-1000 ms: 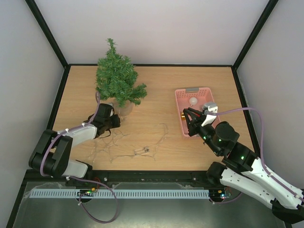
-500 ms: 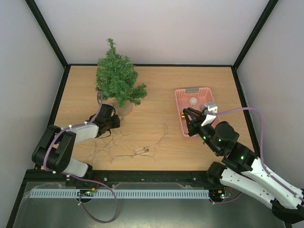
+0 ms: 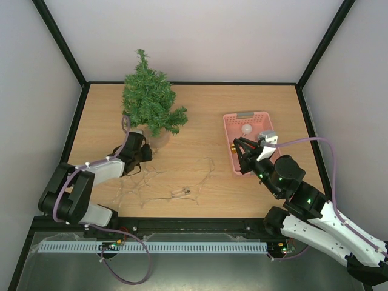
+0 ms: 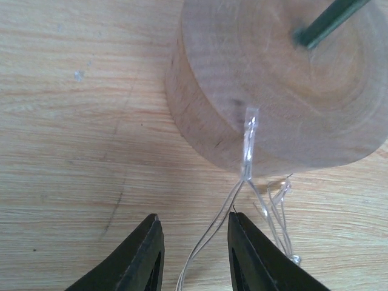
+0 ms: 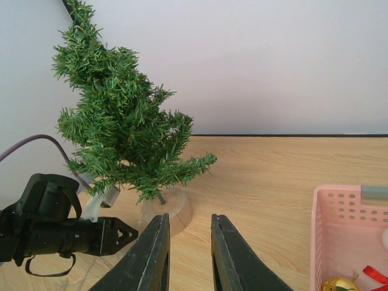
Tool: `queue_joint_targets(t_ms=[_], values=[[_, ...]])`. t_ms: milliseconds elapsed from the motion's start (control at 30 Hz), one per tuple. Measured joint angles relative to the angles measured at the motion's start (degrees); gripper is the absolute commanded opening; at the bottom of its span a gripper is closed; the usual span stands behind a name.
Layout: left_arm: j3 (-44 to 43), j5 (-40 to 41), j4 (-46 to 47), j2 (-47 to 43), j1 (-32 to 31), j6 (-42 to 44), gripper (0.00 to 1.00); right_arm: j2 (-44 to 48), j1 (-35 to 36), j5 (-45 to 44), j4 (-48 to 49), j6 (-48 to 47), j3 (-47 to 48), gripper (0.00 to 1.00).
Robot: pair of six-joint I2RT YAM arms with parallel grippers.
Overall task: Decorate the small christmas tree
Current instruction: Pick up the decoration item from the center of the board.
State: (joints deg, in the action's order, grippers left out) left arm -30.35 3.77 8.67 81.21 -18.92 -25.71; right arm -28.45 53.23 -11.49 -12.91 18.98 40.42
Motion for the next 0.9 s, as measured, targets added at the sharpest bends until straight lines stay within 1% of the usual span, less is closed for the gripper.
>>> queue_joint_targets(t_ms=[100,133,233,267,433,533,633,767,900], values=[[0.00,-0.57,0.42,1.99,0.00,0.00,0.28,0.02,0.00,-0.02,0.00,-0.35,0.00,0.18],[0.00,-0.72,0.55,2.67,0.00,-0.04,0.26,0.02,0.00,-0.02,0.00,-0.39,0.00,0.18],[-0.02,-0.98,0.79,4.44,0.00,-0.22,0.07,0.13,0.00,-0.04,-0.02,-0.61,0.00,0.18],[-0.02,-0.94,0.81,4.81,0.00,-0.48,0.03,0.17,0.00,-0.04,-0.02,-0.61,0.00,0.18],[-1.33,0.15,-2.75,3.89,-0.02,-0.87,0.02,0.33,0.00,0.00,-0.04,-0.81,0.00,0.17],[-1.44,2.45,-6.97,-1.77,0.00,-1.73,0.02,0.07,0.00,0.35,-0.07,-1.05,0.02,0.17],[-1.81,4.85,-11.67,-12.33,0.00,-2.27,0.02,-0.94,0.00,1.55,-0.02,-1.70,0.07,0.17],[-5.03,7.41,-17.42,-24.94,0.02,-2.67,0.02,-3.54,0.00,3.93,0.96,-2.10,0.50,0.17],[-9.75,8.55,-22.69,-32.65,0.11,-2.19,0.02,-6.40,0.00,6.91,3.10,-2.08,1.22,0.17]])
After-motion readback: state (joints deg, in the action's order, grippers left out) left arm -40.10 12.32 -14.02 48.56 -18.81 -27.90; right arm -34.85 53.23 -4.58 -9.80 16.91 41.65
